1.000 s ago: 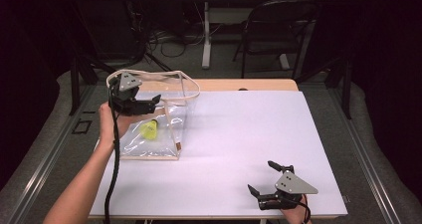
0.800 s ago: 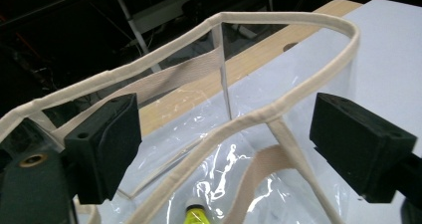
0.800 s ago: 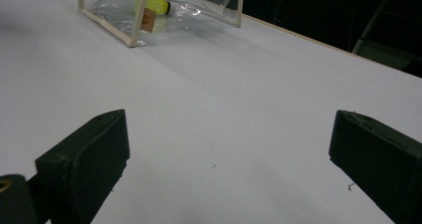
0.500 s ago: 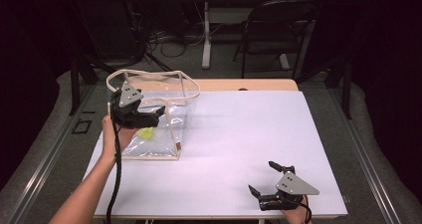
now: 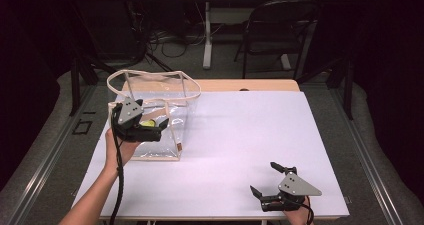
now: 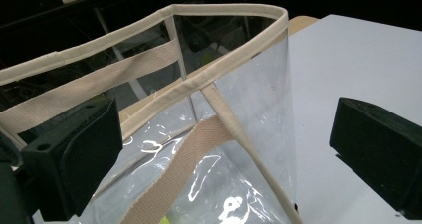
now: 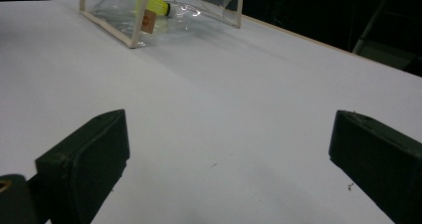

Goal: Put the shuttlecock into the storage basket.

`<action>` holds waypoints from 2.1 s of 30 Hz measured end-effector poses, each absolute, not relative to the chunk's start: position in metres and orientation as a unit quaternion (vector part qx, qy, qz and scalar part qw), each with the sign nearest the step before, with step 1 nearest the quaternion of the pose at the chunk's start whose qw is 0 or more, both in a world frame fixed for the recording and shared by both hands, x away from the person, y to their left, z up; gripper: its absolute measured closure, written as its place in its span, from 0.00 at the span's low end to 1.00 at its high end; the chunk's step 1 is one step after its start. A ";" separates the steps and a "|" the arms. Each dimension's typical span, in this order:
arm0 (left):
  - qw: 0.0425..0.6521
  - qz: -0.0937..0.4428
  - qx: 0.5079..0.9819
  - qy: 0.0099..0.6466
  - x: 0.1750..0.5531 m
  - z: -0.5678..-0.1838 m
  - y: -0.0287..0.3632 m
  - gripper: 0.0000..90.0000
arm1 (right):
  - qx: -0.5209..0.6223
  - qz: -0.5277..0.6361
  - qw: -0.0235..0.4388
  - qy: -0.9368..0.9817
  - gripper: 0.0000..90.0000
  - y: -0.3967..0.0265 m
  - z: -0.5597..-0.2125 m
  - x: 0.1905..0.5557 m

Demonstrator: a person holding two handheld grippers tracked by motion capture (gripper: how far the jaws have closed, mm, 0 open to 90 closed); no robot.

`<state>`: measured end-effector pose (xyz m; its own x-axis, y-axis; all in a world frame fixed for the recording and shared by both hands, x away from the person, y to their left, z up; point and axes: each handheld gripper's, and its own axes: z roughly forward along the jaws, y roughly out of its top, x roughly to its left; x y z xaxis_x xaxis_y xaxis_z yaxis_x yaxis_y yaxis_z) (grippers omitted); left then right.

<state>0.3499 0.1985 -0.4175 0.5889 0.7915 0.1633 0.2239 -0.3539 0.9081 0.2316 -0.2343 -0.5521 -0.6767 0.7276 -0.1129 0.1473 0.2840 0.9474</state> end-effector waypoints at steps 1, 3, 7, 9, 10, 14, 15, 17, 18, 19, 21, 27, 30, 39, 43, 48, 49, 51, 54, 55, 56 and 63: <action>0.463 0.308 0.763 0.329 0.348 -0.418 0.199 0.00 | 0.291 0.523 0.278 0.752 0.02 -0.234 -0.552 0.231; 0.470 0.306 0.763 0.322 0.345 -0.420 0.199 0.00 | 0.291 0.523 0.277 0.752 0.02 -0.234 -0.552 0.232; 0.483 0.305 0.758 0.316 0.338 -0.426 0.200 0.00 | 0.291 0.520 0.277 0.754 0.02 -0.232 -0.552 0.231; 0.484 0.303 0.760 0.310 0.334 -0.430 0.200 0.00 | 0.289 0.521 0.278 0.754 0.02 -0.231 -0.551 0.231; 0.488 0.303 0.759 0.308 0.333 -0.431 0.201 0.00 | 0.287 0.520 0.279 0.755 0.02 -0.231 -0.551 0.231; 0.497 0.299 0.759 0.295 0.327 -0.436 0.203 0.00 | 0.287 0.519 0.278 0.755 0.02 -0.230 -0.551 0.231; 0.499 0.300 0.758 0.295 0.326 -0.438 0.203 0.00 | 0.287 0.519 0.278 0.755 0.02 -0.230 -0.552 0.231; 0.503 0.297 0.758 0.290 0.324 -0.441 0.203 0.00 | 0.287 0.519 0.278 0.755 0.02 -0.230 -0.552 0.231; 0.504 0.296 0.758 0.290 0.323 -0.442 0.203 0.00 | 0.287 0.519 0.278 0.755 0.02 -0.230 -0.552 0.232; 0.506 0.295 0.758 0.287 0.322 -0.444 0.203 0.00 | 0.287 0.519 0.279 0.755 0.02 -0.230 -0.552 0.232; 0.509 0.295 0.758 0.282 0.320 -0.446 0.203 0.00 | 0.287 0.519 0.279 0.755 0.02 -0.230 -0.552 0.232; 0.525 0.289 0.754 0.268 0.312 -0.455 0.203 0.00 | 0.287 0.520 0.280 0.754 0.02 -0.231 -0.552 0.232; 0.530 0.284 0.754 0.262 0.309 -0.461 0.204 0.00 | 0.287 0.520 0.279 0.754 0.02 -0.231 -0.552 0.232; 0.543 0.271 0.756 0.242 0.302 -0.475 0.206 0.00 | 0.287 0.520 0.279 0.755 0.02 -0.230 -0.551 0.232; 0.546 0.269 0.757 0.236 0.299 -0.479 0.207 0.00 | 0.287 0.519 0.279 0.755 0.02 -0.230 -0.551 0.231; 0.547 0.266 0.760 0.229 0.295 -0.485 0.208 0.00 | 0.287 0.521 0.280 0.754 0.02 -0.231 -0.551 0.231; 0.549 0.265 0.759 0.228 0.295 -0.487 0.208 0.00 | 0.288 0.521 0.279 0.753 0.02 -0.231 -0.551 0.231; 0.554 0.258 0.759 0.225 0.293 -0.490 0.209 0.00 | 0.287 0.521 0.280 0.753 0.02 -0.231 -0.551 0.231; 0.552 0.260 0.761 0.220 0.290 -0.495 0.211 0.00 | 0.286 0.521 0.280 0.754 0.02 -0.231 -0.551 0.231; 0.553 0.260 0.761 0.219 0.289 -0.497 0.211 0.00 | 0.287 0.521 0.280 0.754 0.02 -0.231 -0.551 0.231; 0.554 0.259 0.760 0.219 0.288 -0.499 0.212 0.00 | 0.287 0.521 0.280 0.754 0.02 -0.231 -0.551 0.231; 0.554 0.252 0.762 0.222 0.284 -0.511 0.216 0.00 | 0.288 0.521 0.280 0.753 0.02 -0.231 -0.551 0.231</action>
